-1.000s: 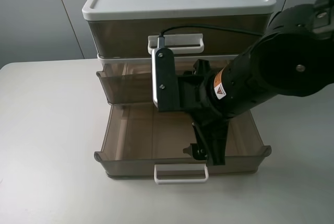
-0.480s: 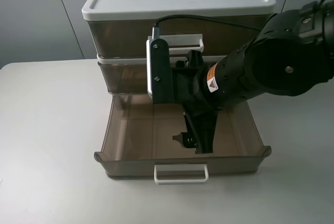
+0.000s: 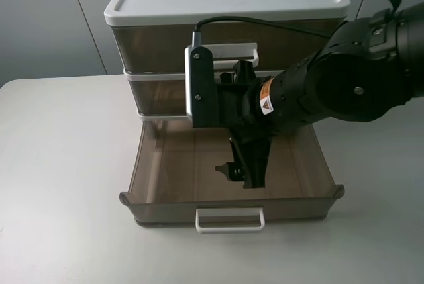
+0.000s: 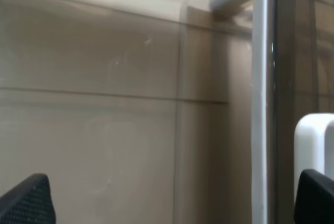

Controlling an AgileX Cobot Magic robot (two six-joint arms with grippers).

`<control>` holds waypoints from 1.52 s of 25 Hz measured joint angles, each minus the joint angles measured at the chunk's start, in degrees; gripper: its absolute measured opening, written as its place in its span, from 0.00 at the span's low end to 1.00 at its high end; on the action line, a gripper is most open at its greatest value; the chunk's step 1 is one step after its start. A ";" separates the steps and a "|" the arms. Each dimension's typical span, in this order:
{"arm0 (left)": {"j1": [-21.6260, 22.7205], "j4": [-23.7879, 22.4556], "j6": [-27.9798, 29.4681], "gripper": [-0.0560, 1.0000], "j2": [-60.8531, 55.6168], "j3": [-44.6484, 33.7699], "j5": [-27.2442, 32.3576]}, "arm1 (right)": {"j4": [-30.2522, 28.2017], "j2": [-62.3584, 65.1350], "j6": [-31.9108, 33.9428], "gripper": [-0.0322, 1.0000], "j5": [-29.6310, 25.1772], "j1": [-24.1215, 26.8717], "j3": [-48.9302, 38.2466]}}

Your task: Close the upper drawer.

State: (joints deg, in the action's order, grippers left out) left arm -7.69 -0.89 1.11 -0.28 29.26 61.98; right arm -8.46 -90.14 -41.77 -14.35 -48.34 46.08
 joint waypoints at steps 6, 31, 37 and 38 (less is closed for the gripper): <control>0.00 0.00 0.00 0.75 0.00 0.00 0.00 | 0.42 0.00 0.00 0.71 -0.11 0.00 0.00; 0.00 0.00 0.00 0.75 0.00 0.00 0.00 | 9.06 42.43 21.72 0.71 -33.51 -0.68 0.00; 0.00 0.00 0.00 0.75 0.00 0.00 0.00 | 9.06 57.65 31.44 0.71 -43.15 -0.68 -4.10; 0.00 0.00 0.00 0.75 0.00 0.00 0.00 | 9.06 60.80 32.59 0.71 -44.35 -0.68 -5.35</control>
State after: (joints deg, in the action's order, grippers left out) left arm -7.69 -0.89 1.11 -0.28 29.26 61.98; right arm 0.60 -29.34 -9.18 -58.70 -49.02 40.73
